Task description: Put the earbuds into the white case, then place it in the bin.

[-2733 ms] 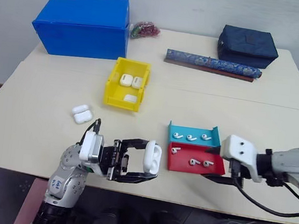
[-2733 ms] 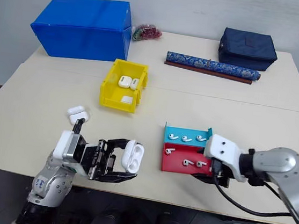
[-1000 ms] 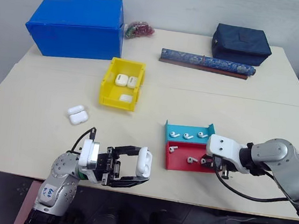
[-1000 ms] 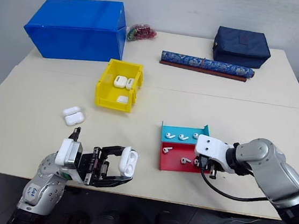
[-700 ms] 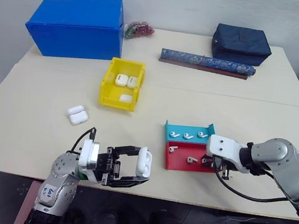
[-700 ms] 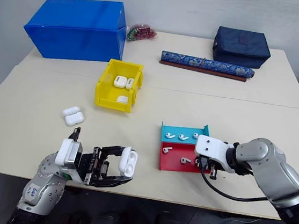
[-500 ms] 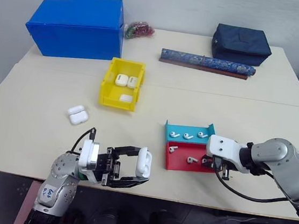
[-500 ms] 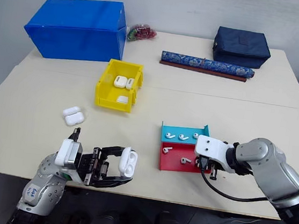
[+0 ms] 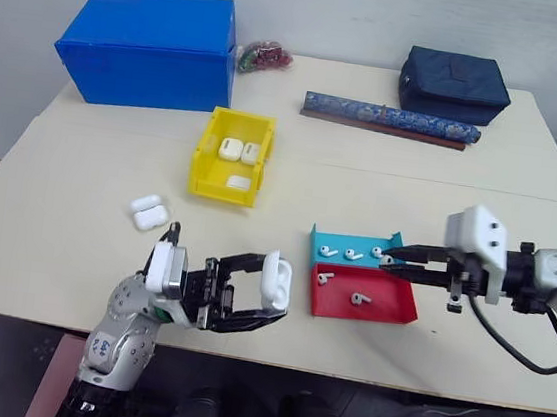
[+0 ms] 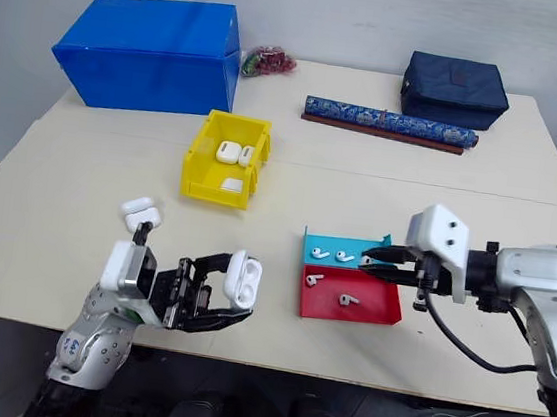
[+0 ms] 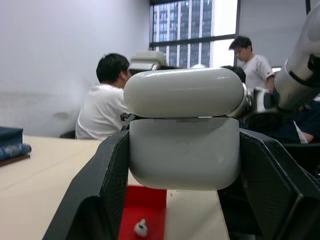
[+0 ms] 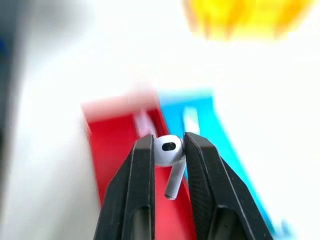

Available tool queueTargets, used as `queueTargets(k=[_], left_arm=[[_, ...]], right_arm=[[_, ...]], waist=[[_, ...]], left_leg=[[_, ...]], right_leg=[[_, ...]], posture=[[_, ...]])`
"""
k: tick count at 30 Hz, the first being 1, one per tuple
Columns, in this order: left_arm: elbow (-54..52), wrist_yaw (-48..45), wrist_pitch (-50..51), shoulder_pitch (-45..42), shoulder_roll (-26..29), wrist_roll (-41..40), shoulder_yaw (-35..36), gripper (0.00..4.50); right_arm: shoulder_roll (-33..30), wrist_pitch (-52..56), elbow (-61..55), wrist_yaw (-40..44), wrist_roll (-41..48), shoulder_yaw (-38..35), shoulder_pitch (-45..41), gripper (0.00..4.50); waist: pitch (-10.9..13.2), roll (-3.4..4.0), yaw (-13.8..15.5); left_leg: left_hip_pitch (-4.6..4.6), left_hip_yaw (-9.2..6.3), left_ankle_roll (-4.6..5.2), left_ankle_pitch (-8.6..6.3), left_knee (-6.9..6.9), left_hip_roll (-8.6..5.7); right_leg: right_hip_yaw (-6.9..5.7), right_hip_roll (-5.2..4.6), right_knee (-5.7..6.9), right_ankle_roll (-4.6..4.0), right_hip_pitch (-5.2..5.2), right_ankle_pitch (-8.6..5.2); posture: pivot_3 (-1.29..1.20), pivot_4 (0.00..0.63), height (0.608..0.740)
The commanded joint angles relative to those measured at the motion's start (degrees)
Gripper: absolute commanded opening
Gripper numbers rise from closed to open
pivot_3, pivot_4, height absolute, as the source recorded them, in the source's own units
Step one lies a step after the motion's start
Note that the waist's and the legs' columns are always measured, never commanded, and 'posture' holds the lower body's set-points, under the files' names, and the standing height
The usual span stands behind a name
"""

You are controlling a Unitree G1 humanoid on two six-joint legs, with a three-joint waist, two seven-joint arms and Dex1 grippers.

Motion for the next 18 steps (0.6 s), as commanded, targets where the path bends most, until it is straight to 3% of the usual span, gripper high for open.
queueTargets(k=[1, 4, 8, 18], left_arm=[[0.45, 1.1, 2.58, -2.98, -1.59, -3.84, 0.55, 2.8], [1.41, 1.9, 4.46, -6.55, -3.98, -6.26, 0.75, 2.8], [1.64, 4.27, 7.73, -10.51, -6.73, -8.84, 0.75, 2.8], [-0.39, 5.85, 12.18, -13.48, -10.53, -11.01, -0.79, 2.8]], right_arm=[[7.1, -0.83, -6.48, -6.18, 13.5, -6.67, 0.55, 0.46], [15.51, -2.67, -12.08, -14.73, 17.67, -3.86, -0.36, 0.46], [23.5, -5.76, -15.88, -19.78, 17.91, 2.31, -2.09, 0.46], [28.83, -13.77, -13.13, -20.12, 11.67, 10.92, -3.42, 0.46]], waist=[[0.0, 0.0, -0.1], [0.01, -0.01, -0.31], [0.0, -0.01, -0.2], [0.0, -0.02, -0.17]], left_leg=[[0.0, -0.02, 0.0, 0.0, 0.0, 0.0], [0.01, 0.0, -0.01, 0.01, 0.08, 0.01], [0.0, -0.02, -0.06, 0.04, 0.14, 0.01], [-0.02, -0.02, -0.05, 0.03, 0.16, -0.01]], right_leg=[[-0.01, 0.0, 0.01, 0.01, 0.0, 0.0], [0.02, 0.01, 0.1, 0.01, -0.01, 0.0], [0.03, 0.03, 0.22, 0.01, -0.07, 0.0], [0.04, 0.01, 0.21, 0.02, -0.08, 0.01]], posture=[[0.0, 0.15, 0.74], [0.0, 0.15, 0.74], [0.0, 0.15, 0.74], [0.0, 0.15, 0.74]])
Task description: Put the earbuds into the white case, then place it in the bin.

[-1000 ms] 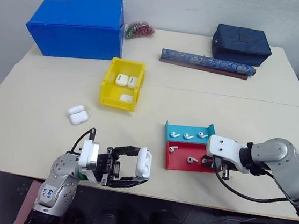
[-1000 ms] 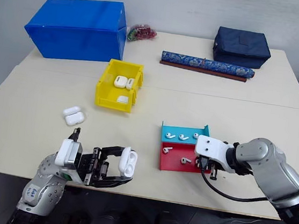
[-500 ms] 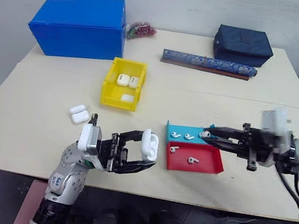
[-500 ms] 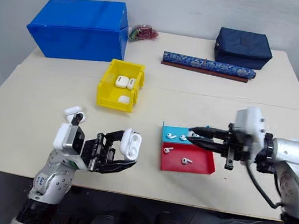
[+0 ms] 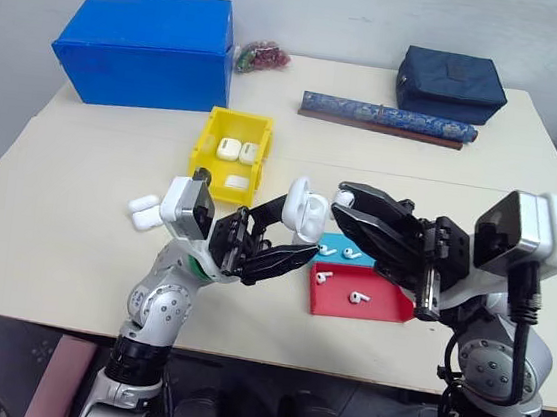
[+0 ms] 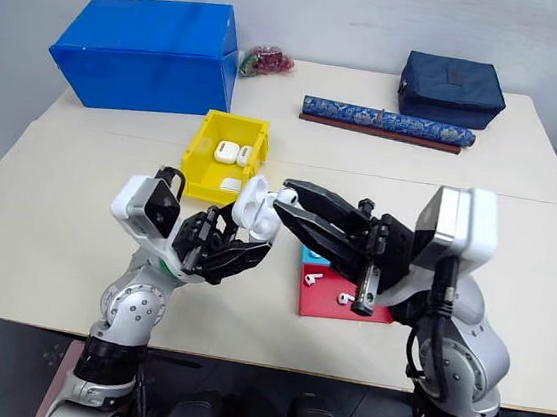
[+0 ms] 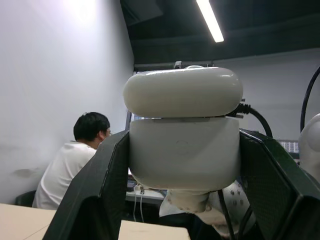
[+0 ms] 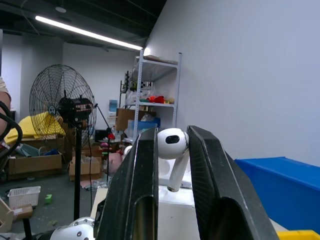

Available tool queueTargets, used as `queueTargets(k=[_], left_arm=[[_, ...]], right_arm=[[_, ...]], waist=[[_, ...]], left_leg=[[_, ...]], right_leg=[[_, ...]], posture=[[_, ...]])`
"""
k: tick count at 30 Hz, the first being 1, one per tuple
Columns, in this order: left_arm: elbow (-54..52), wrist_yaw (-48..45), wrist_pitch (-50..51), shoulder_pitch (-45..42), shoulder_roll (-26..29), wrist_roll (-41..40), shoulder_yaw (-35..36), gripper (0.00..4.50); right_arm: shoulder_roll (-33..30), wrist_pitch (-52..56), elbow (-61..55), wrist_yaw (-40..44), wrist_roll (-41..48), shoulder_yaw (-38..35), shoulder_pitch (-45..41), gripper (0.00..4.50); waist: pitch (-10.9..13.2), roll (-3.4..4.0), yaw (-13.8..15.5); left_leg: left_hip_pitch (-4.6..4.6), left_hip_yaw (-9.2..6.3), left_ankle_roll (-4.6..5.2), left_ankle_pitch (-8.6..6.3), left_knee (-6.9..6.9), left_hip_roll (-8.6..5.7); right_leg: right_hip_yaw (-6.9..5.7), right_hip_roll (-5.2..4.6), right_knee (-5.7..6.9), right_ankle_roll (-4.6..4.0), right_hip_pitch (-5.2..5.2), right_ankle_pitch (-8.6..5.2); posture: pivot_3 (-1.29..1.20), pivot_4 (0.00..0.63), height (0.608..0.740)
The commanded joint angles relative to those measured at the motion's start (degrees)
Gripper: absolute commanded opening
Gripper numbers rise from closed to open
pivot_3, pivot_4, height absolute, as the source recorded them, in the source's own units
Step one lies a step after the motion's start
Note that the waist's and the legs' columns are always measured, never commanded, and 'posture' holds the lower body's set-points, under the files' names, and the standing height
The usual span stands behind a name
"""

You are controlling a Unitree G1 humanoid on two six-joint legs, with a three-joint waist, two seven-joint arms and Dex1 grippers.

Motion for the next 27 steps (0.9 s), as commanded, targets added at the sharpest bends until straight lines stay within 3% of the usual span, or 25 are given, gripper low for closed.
queueTargets(k=[1, 16, 27], left_arm=[[-2.68, 0.3, 0.58, -1.0, -0.97, -1.23, -0.57, 2.8], [-3.88, -0.36, 0.99, -0.17, -1.66, -0.43, -1.17, 2.8], [-4.24, -2.29, 0.7, 0.55, -1.05, 1.12, -2.4, 2.8]], right_arm=[[0.75, -3.27, 0.08, 0.28, -1.02, 0.91, -0.48, 0.46], [0.17, -10.41, 5.78, 4.61, -6.42, 4.51, 2.57, 0.46], [-0.28, -11.1, 8.29, 2.68, -8.7, 7.24, 0.85, 0.46]], waist=[[0.0, 0.0, 0.0], [0.0, 0.0, 0.0], [0.0, 0.0, -0.03]], left_leg=[[0.0, -0.01, 0.0, 0.0, 0.0, 0.0], [0.0, 0.0, 0.0, 0.0, 0.0, 0.0], [0.0, 0.0, 0.0, 0.0, 0.0, 0.0]], right_leg=[[0.0, 0.0, 0.0, 0.0, 0.0, 0.0], [0.0, 0.0, -0.02, 0.0, 0.0, 0.0], [0.01, 0.0, -0.03, 0.0, 0.0, 0.0]], posture=[[0.0, 0.15, 0.74], [0.0, 0.15, 0.74], [0.0, 0.15, 0.74]])
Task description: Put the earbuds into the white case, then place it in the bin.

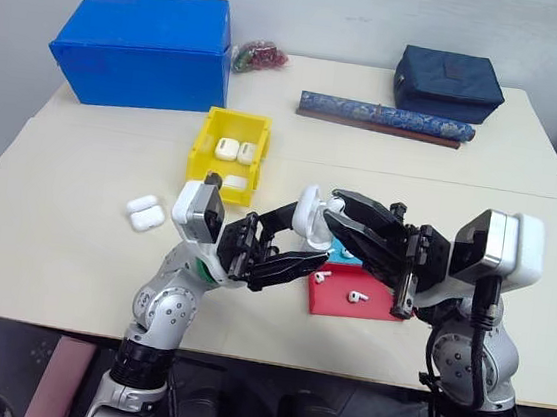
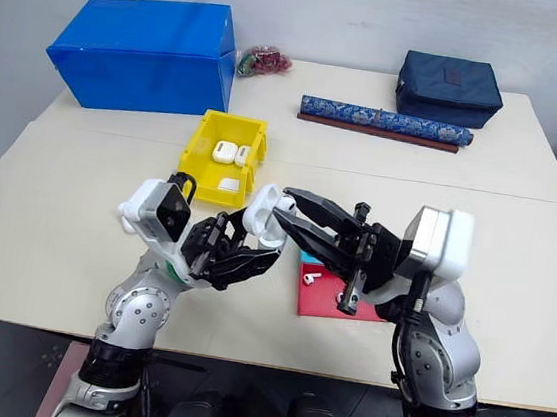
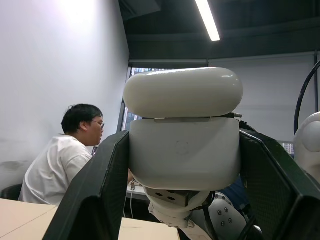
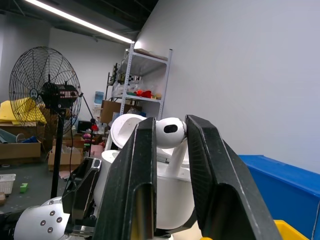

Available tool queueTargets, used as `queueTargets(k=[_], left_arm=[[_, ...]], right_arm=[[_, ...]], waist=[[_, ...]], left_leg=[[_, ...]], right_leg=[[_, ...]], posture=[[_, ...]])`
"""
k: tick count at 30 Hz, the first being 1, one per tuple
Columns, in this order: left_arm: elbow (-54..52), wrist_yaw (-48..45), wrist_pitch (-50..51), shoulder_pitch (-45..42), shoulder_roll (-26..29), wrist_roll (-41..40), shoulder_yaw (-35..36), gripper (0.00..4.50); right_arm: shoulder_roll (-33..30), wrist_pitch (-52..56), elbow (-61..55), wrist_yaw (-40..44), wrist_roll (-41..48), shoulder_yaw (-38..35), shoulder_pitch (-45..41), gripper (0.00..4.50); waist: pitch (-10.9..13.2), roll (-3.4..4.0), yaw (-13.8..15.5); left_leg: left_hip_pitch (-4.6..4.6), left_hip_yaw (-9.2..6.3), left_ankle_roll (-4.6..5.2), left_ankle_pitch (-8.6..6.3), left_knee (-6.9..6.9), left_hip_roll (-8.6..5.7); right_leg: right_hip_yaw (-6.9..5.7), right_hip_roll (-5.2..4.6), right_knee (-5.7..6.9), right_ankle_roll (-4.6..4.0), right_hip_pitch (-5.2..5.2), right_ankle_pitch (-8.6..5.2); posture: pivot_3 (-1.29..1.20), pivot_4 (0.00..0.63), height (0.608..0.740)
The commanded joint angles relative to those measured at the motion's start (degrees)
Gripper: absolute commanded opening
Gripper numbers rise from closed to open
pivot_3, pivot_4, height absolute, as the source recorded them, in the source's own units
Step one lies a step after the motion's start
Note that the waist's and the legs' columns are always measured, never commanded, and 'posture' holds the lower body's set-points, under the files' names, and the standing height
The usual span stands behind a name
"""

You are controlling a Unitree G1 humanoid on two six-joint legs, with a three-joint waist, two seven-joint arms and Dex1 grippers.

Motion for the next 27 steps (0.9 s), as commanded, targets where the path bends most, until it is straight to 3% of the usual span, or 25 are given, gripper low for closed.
queueTargets(k=[1, 27], left_arm=[[-3.77, -2.21, -1.24, 0.11, -0.21, 0.13, -2.02, 2.8], [-2.81, -0.48, -4.12, -0.49, -2.83, 0.97, -0.52, 2.8]], right_arm=[[-0.71, 1.73, 1.19, -1.02, -2.34, 2.34, -0.73, 0.46], [-4.51, 5.48, 0.65, 0.39, 3.41, 0.3, 0.76, 0.46]], waist=[[0.0, 0.0, -0.02], [0.0, -0.01, 0.02]], left_leg=[[0.0, 0.0, 0.0, 0.0, 0.0, 0.0], [-0.02, 0.0, 0.03, -0.02, -0.03, 0.0]], right_leg=[[0.0, 0.0, 0.0, 0.0, 0.0, 0.0], [0.0, -0.01, -0.06, 0.0, 0.0, 0.0]], posture=[[0.0, 0.15, 0.74], [0.0, 0.15, 0.74]])
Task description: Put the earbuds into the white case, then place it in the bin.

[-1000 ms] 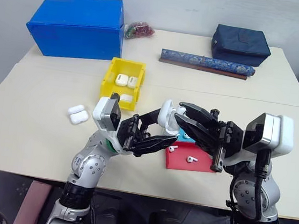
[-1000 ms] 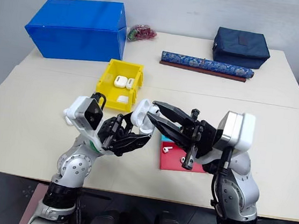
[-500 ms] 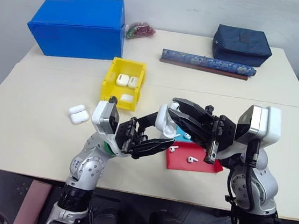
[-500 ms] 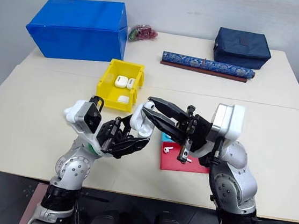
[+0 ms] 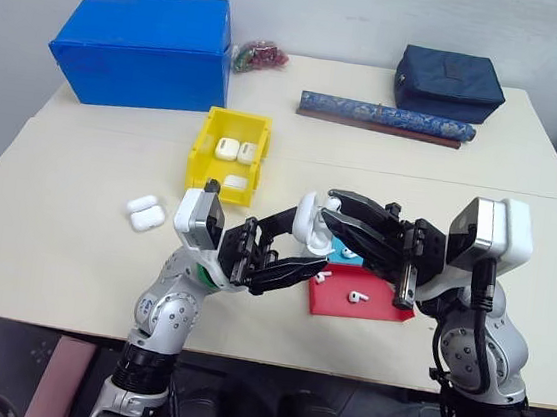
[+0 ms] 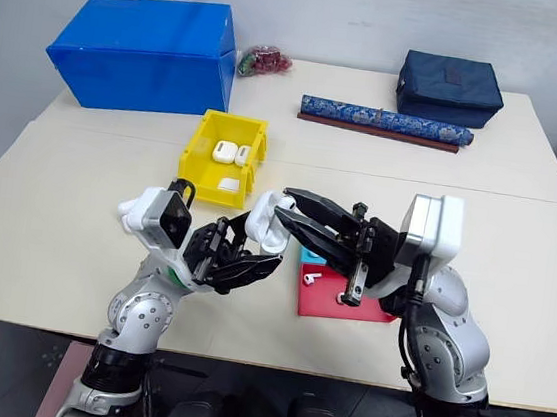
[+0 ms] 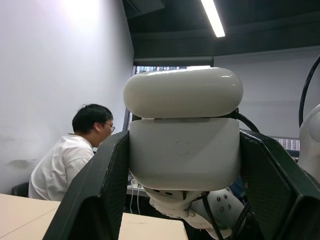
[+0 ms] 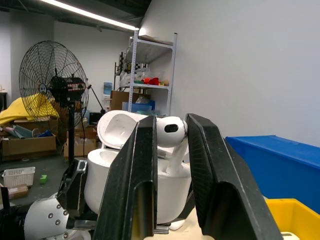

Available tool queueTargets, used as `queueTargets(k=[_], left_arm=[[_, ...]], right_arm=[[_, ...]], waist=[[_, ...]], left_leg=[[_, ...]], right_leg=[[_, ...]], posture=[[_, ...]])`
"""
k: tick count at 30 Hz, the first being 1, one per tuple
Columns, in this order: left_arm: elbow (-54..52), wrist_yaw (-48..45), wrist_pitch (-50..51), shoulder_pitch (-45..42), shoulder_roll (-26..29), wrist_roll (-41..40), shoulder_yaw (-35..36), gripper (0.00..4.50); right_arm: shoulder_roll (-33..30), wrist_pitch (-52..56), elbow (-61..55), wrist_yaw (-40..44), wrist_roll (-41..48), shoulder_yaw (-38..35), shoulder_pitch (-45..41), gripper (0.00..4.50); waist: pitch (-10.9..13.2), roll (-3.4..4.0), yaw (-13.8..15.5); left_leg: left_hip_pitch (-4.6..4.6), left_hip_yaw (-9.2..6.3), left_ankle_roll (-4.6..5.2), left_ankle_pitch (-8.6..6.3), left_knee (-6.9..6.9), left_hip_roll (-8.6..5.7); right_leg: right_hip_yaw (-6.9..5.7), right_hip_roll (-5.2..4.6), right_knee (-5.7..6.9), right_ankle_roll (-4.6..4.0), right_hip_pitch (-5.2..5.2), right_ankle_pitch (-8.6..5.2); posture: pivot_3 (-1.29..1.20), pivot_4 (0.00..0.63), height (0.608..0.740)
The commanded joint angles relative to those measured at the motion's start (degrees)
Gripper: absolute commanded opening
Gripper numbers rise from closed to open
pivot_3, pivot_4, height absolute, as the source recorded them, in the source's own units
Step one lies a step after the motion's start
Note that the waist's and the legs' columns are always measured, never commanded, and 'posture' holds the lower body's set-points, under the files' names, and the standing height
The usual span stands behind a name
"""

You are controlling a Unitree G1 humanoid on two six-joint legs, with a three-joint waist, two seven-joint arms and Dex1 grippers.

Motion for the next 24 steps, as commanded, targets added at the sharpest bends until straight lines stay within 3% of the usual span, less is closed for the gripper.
queueTargets(k=[1, 10, 17, 22, 24], left_arm=[[-3.6, 0.12, -1.55, -1.9, -1.55, -1.5, -0.16, 2.8], [-4.33, 0.44, -1.31, -2.73, -1.64, -1.68, -0.05, 2.8], [-3.58, -0.68, -1.78, -2.2, -0.47, -0.53, 0.45, 2.8], [-1.19, -4.07, -3.66, 1.96, 4.59, 1.17, 3.05, 2.8], [-0.63, -5.22, -4.63, 3.53, 6.49, 1.55, 4.06, 2.8]], right_arm=[[-0.91, 0.95, -0.11, 0.78, -0.71, 0.71, 1.33, 0.46], [-2.44, 0.63, 1.43, 2.89, -2.62, 1.94, 2.47, 0.46], [-4.91, 2.11, -0.13, 2.32, 1.72, -2.08, 0.56, 2.58], [-14.31, 5.53, -1.11, 1.81, 6.13, -16.33, 7.9, 4.21], [-18.18, 4.14, 1.46, 6.08, 3.58, -22.06, 14.16, 4.48]], waist=[[0.0, 0.0, 0.01], [0.01, -0.01, 0.02], [0.02, -0.03, 0.05], [0.02, -0.04, 0.31], [0.02, -0.04, 0.36]], left_leg=[[0.0, 0.0, 0.0, 0.0, 0.0, 0.0], [-0.01, 0.0, 0.0, 0.0, 0.0, 0.0], [-0.01, 0.0, 0.01, 0.0, -0.01, 0.0], [-0.04, -0.05, 0.05, -0.03, -0.07, -0.01], [-0.03, -0.07, 0.07, -0.04, -0.19, -0.03]], right_leg=[[0.0, 0.0, 0.0, 0.0, 0.0, 0.0], [0.0, 0.0, -0.03, 0.0, 0.0, 0.0], [0.0, 0.0, -0.05, 0.0, 0.01, 0.0], [-0.03, -0.02, -0.17, 0.0, 0.05, 0.0], [-0.03, -0.02, -0.33, 0.0, 0.1, 0.0]], posture=[[0.0, 0.15, 0.74], [0.0, 0.15, 0.74], [0.0, 0.15, 0.74], [0.0, 0.15, 0.74], [0.0, 0.15, 0.74]])
